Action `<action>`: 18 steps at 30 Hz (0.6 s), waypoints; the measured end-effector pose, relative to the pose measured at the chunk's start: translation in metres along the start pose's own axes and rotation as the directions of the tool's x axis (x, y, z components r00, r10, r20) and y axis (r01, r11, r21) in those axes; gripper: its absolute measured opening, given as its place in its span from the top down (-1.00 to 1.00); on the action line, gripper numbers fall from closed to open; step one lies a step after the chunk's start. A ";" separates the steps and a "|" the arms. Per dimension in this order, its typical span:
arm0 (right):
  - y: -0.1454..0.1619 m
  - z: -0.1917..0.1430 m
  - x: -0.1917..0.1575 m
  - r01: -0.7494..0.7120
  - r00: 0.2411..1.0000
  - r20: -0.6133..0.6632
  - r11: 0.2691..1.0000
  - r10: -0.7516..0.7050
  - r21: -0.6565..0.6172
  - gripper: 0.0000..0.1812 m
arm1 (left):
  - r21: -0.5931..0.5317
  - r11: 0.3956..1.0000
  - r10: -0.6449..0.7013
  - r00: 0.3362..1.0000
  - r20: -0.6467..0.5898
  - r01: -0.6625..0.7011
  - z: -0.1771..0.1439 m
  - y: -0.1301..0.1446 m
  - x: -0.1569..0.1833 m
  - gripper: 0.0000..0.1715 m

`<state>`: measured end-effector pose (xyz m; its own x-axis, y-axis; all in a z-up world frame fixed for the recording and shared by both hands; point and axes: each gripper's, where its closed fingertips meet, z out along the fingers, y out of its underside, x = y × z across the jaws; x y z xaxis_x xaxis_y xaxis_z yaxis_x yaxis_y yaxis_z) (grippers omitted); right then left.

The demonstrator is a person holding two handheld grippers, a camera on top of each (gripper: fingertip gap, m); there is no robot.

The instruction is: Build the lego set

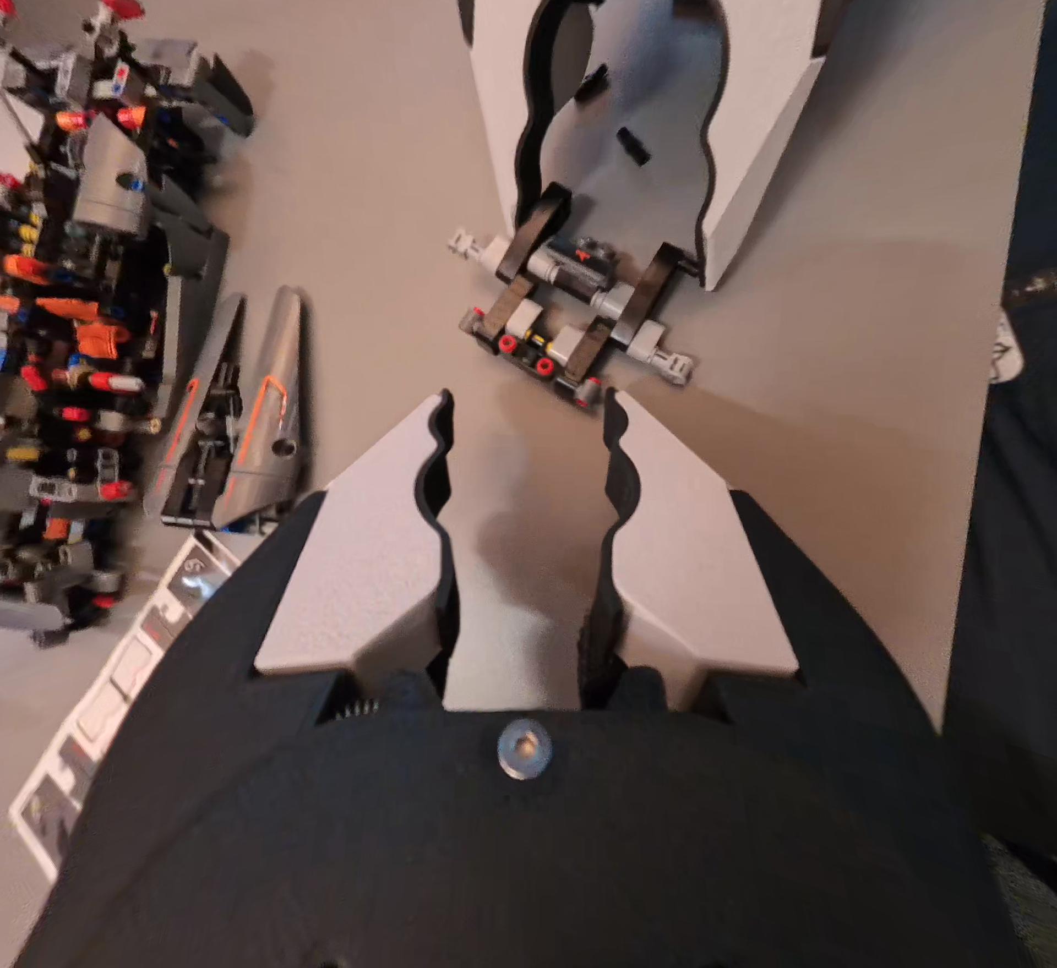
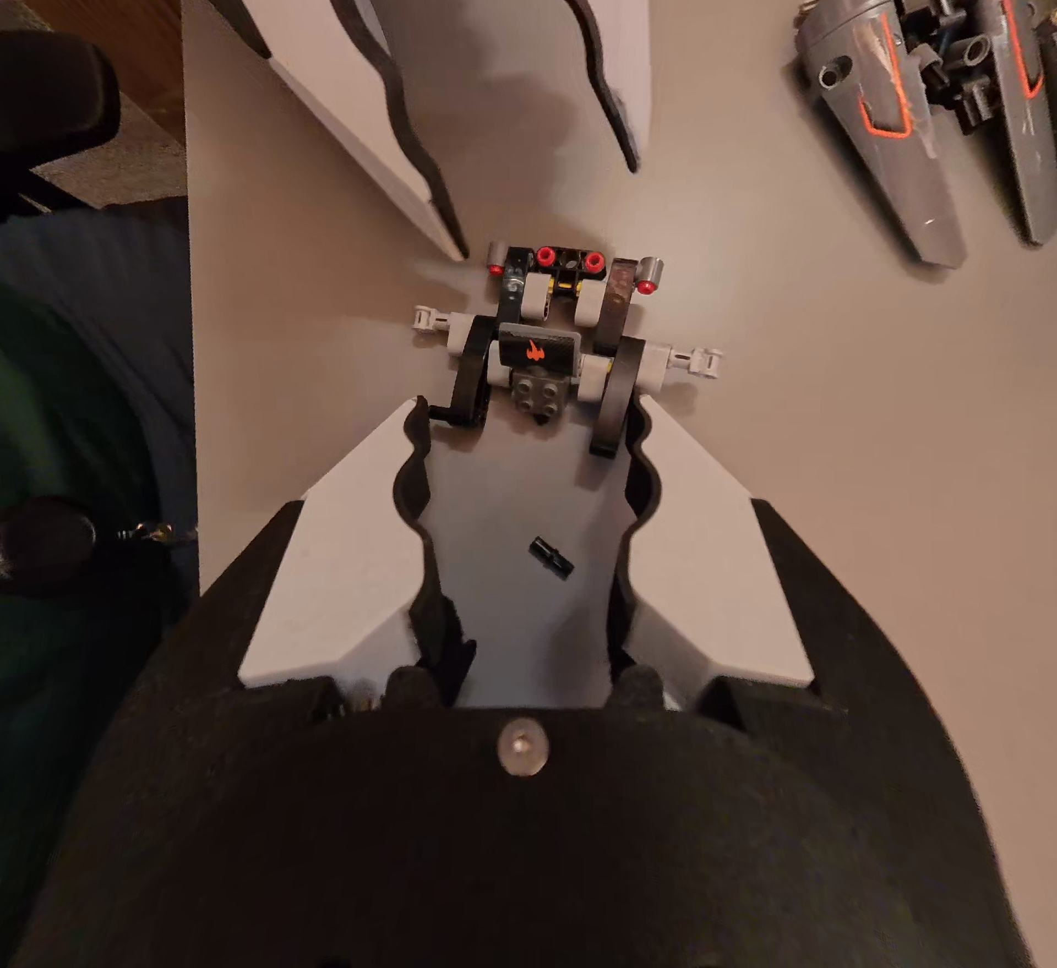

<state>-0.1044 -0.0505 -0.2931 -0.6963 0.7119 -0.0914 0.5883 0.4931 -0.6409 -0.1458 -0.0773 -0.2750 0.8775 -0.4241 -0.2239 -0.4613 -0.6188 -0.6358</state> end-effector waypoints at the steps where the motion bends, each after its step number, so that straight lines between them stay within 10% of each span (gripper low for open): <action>1: 0.000 0.000 0.001 0.007 1.000 0.004 1.000 -0.007 0.000 0.25 | 0.006 1.000 0.022 0.999 -0.027 -0.022 0.001 -0.003 0.002 0.35; 18: 0.003 -0.003 -0.001 0.130 0.982 0.131 0.990 -0.136 0.058 0.26 | 0.013 0.974 0.221 0.951 -0.218 -0.224 0.029 -0.015 0.019 0.43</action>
<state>-0.1013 -0.0486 -0.2927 -0.8179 0.5662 -0.1024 0.4681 0.5512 -0.6907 -0.1188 -0.0564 -0.2912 0.7034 -0.6842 -0.1927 -0.6445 -0.4994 -0.5790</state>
